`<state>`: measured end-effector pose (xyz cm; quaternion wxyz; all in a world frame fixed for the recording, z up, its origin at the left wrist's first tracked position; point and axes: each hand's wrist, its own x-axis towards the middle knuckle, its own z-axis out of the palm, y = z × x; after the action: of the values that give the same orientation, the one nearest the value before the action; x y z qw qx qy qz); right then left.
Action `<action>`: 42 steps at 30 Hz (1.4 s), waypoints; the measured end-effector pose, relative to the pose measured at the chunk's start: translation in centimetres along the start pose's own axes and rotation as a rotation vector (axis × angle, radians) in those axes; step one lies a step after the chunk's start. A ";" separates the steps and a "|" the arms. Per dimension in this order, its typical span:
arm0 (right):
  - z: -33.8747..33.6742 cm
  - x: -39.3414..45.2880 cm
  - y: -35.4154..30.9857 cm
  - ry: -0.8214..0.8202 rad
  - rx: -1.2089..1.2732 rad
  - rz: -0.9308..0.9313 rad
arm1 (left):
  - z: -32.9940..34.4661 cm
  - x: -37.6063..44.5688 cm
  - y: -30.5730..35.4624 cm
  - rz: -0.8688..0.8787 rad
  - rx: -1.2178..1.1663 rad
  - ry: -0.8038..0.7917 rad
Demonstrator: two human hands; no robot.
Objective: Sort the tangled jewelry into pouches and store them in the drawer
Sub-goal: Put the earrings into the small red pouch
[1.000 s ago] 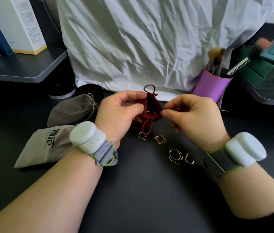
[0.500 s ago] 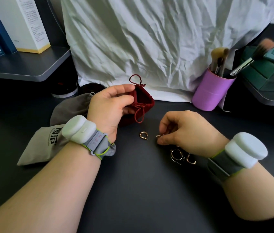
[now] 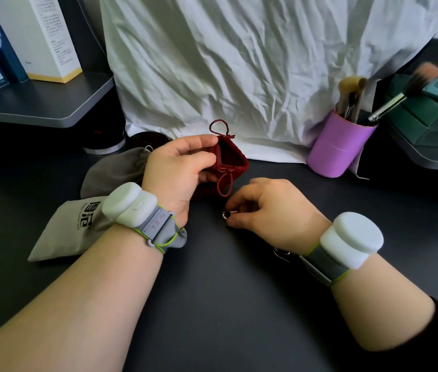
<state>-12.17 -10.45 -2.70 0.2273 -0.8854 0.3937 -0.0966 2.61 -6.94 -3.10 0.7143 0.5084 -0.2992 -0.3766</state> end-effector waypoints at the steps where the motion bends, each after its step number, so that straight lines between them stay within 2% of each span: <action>1: 0.0 0.0 0.0 0.000 0.004 -0.003 | 0.0 0.0 0.0 0.000 0.005 -0.001; 8: 0.2 -0.1 0.0 -0.002 0.014 -0.021 | 0.0 0.0 -0.2 0.007 0.025 -0.010; 12: -0.2 -0.5 -0.2 0.039 0.224 -0.002 | 0.0 0.0 0.1 0.005 0.018 -0.010; 14: -0.3 -0.8 -0.8 -0.007 0.302 -0.070 | 0.0 0.1 0.3 0.003 0.007 -0.006; 18: 0.7 -1.2 -2.3 -0.100 0.110 -0.287 | -0.6 0.4 1.0 -0.016 -0.062 0.020; 20: 1.3 -1.2 -2.8 -0.133 0.009 -0.330 | -0.9 0.6 1.2 -0.029 -0.092 0.026; 26: 1.5 -1.2 -3.5 -0.153 -0.053 -0.314 | -1.3 0.9 1.4 -0.039 -0.107 0.040; 30: 1.2 -1.2 -3.3 -0.171 -0.037 -0.217 | -1.3 0.8 1.3 -0.038 -0.076 0.021; 34: 0.5 -1.2 -2.9 -0.213 0.080 -0.083 | -1.0 0.6 0.9 -0.041 -0.027 -0.001; 38: -0.9 -1.5 -2.0 -0.228 0.123 -0.077 | -0.5 0.1 0.4 -0.041 0.027 -0.043; 40: -1.9 -1.7 -1.5 -0.146 0.363 -0.064 | -0.2 0.0 0.3 -0.036 0.046 -0.072; 42: -2.7 -1.6 -1.0 0.054 0.649 -0.081 | 0.0 -0.3 0.2 -0.033 0.063 -0.107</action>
<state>-13.56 -9.53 0.14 0.4831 -0.7789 0.3126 -0.2494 2.51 -6.66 -2.91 0.6747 0.5146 -0.3403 -0.4052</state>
